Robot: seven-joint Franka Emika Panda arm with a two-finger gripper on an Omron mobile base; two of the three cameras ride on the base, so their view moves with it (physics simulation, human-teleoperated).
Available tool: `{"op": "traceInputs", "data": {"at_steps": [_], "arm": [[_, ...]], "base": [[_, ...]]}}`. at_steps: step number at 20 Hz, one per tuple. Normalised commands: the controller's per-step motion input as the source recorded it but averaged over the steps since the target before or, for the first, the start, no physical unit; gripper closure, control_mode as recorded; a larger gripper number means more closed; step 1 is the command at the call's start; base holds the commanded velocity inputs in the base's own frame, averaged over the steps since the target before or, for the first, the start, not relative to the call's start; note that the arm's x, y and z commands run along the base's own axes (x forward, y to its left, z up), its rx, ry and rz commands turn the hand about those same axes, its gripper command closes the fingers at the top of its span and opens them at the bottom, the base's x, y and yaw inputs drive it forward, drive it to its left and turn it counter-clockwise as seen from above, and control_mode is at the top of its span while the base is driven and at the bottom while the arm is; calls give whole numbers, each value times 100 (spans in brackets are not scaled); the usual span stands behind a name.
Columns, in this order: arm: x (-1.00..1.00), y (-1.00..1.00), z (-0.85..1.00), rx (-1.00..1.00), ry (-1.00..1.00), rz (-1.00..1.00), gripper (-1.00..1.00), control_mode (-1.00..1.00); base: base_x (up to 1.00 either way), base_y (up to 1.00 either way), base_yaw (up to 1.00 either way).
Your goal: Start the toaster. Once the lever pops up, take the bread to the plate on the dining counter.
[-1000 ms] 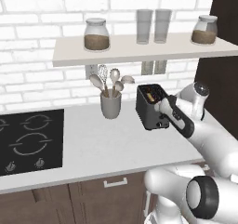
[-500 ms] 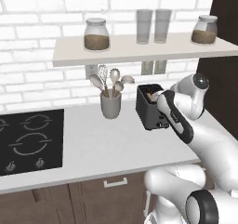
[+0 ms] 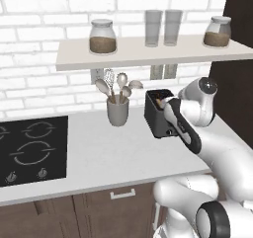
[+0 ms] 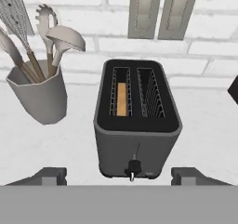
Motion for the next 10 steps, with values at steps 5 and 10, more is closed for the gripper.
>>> {"op": "traceInputs", "data": {"at_steps": [5, 10], "arm": [[30, 0, -7, 0, -2, 0, -100, -100], [13, 0, 0, 0, -2, 0, -100, -100]], "base": [[0, 0, 0], [0, 0, 0]]}}
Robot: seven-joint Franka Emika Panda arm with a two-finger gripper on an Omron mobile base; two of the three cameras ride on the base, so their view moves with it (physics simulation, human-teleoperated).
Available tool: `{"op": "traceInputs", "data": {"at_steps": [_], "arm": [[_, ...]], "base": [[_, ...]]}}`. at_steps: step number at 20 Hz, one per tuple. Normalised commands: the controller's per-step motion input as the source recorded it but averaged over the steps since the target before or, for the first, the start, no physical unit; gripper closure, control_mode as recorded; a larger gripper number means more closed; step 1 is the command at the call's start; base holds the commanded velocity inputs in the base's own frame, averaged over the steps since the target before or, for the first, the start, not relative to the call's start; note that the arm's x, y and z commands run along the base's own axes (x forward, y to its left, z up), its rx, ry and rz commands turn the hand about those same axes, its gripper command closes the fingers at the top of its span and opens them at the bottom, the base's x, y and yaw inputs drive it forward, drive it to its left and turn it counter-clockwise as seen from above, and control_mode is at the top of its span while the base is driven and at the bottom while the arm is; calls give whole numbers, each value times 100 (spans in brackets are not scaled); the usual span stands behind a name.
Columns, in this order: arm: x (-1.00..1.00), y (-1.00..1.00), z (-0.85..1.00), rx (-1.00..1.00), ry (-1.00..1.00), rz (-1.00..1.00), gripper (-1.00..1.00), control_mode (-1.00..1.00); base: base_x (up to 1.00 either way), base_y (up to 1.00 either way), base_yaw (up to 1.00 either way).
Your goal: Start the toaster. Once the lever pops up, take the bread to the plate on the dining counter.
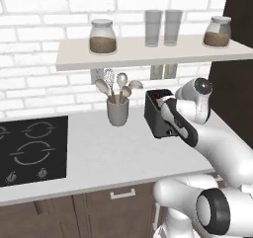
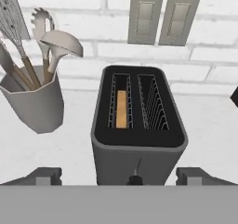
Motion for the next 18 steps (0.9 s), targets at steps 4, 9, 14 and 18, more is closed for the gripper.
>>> {"op": "traceInputs", "data": {"at_steps": [4, 9, 14, 18], "arm": [[20, 0, 0, 0, -4, -1, -100, -100], [40, 0, -7, 0, -2, -1, -100, -100], [16, 0, -1, 0, 0, 0, -100, -100], [3, 0, 0, 0, 0, 0, -100, -100]], "base": [[0, 0, 0], [0, 0, 0], [0, 0, 0], [0, 0, 0]]}}
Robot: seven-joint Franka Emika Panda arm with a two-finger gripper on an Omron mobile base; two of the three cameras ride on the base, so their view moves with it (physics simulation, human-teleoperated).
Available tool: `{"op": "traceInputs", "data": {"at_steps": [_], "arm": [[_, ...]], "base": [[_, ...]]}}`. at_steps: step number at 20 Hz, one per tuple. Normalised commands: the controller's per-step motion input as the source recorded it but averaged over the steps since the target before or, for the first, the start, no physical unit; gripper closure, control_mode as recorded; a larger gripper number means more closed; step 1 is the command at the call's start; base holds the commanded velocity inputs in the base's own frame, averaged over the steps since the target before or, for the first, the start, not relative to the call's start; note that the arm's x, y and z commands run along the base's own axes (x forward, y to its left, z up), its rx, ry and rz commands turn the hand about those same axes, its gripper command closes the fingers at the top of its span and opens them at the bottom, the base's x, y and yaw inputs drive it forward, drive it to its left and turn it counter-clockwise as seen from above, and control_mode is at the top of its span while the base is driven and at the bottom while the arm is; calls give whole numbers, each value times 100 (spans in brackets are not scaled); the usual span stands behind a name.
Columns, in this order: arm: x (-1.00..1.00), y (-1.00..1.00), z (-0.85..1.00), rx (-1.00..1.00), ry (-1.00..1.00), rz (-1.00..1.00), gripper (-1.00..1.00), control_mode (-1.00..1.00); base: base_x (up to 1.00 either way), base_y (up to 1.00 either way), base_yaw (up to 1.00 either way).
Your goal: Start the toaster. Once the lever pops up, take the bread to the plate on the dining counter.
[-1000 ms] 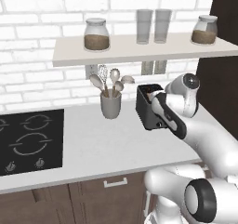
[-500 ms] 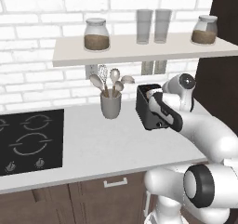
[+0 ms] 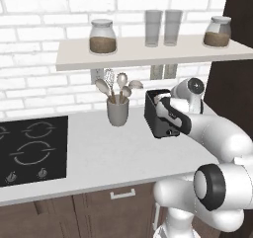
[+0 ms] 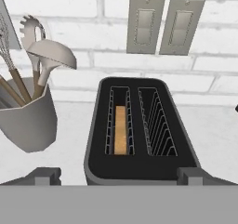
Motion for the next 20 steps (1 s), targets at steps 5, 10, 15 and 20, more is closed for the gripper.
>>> {"op": "traceInputs", "data": {"at_steps": [5, 10, 15, 20], "arm": [[0, 0, 0, 0, 0, 0, -100, -100], [0, 0, 0, 0, 0, 0, -100, -100], [0, 0, 0, 0, 0, 0, -100, -100], [0, 0, 0, 0, 0, 0, -100, -100]], "base": [[0, 0, 0], [0, 0, 0], [0, 0, 0], [0, 0, 0]]}}
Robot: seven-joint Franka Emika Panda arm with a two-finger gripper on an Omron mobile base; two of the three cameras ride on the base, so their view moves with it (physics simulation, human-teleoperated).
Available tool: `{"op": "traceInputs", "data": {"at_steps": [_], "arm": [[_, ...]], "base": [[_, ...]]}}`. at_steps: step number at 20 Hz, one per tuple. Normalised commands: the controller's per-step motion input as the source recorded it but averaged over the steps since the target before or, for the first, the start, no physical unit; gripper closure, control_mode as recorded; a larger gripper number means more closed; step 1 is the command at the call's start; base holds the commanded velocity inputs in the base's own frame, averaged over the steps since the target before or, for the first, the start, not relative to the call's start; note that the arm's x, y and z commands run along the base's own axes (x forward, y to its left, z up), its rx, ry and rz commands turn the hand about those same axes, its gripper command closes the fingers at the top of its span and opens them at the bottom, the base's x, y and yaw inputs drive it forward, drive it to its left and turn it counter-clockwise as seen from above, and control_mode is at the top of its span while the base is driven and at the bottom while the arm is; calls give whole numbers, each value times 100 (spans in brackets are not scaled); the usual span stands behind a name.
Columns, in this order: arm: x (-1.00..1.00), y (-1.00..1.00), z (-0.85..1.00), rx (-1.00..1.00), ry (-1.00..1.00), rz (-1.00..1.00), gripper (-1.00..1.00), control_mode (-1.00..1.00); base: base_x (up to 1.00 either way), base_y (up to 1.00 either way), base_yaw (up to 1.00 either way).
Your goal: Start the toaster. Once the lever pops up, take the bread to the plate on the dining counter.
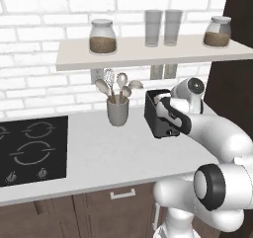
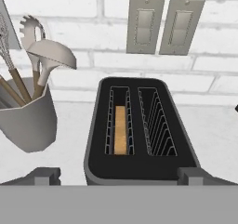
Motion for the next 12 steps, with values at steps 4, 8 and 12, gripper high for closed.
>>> {"op": "traceInputs", "data": {"at_steps": [4, 8, 12], "arm": [[0, 0, 0, 0, 0, 0, -100, -100], [0, 0, 0, 0, 0, 0, -100, -100], [0, 0, 0, 0, 0, 0, -100, -100]], "base": [[0, 0, 0], [0, 0, 0], [0, 0, 0]]}}
